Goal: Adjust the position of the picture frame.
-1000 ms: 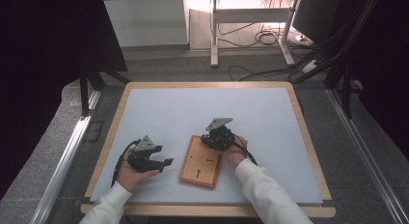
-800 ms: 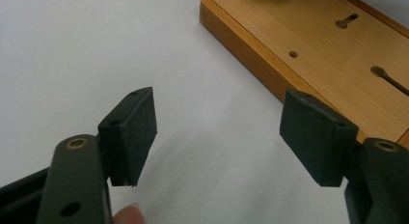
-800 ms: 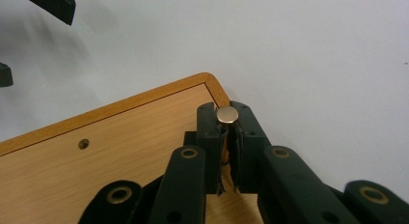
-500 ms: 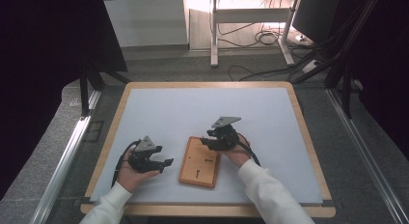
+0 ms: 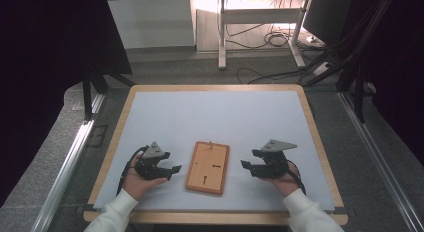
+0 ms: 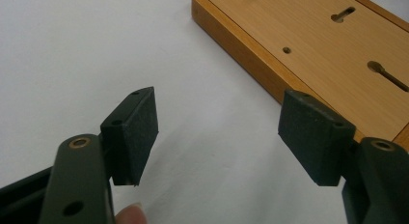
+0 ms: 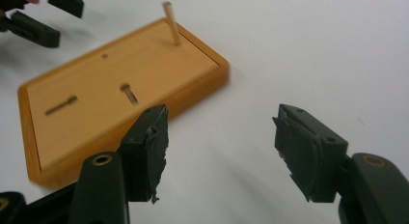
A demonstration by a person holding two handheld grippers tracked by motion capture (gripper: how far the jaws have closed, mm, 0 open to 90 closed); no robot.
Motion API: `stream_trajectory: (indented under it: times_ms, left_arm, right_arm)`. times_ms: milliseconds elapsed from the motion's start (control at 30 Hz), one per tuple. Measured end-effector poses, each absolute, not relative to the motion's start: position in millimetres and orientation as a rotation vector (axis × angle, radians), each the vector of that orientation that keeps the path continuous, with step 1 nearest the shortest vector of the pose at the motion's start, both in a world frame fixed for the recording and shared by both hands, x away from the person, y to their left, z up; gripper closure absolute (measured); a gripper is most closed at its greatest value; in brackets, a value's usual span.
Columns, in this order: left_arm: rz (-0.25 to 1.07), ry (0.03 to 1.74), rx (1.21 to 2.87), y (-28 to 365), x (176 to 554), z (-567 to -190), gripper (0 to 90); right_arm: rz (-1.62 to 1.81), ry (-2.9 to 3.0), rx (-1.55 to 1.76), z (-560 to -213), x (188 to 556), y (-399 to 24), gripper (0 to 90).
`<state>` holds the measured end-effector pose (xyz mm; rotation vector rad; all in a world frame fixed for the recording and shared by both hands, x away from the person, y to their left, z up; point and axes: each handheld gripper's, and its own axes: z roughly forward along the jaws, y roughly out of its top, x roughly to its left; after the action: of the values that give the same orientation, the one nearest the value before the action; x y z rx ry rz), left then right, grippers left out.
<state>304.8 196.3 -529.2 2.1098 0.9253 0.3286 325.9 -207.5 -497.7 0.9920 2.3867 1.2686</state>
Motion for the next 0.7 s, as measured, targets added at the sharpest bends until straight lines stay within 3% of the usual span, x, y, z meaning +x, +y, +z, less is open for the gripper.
stream_trajectory:
  times_ms: [200,300,333,467,600,700]
  left_arm:
    - [0.303,0.924,2.099,196,304,-529,33.9]
    - [0.265,0.888,2.114,194,303,-528,51.9]
    - [0.256,0.872,2.120,193,302,-528,51.9]
    - [0.216,0.818,2.166,188,300,-527,81.2]
    - [0.173,0.790,2.222,182,298,-529,90.0]
    - [0.150,0.783,2.232,179,297,-529,90.0]
  right_arm:
    - [1.233,2.347,1.014,-501,314,-232,35.7]
    - [1.227,2.336,1.024,-502,311,-239,35.0]
    - [1.227,2.336,1.024,-502,311,-239,35.0]
    - [1.205,2.339,1.019,-504,311,-239,33.3]
    - [1.206,2.327,1.018,-503,309,-240,33.3]
    - [1.200,2.330,1.023,-504,308,-240,33.3]
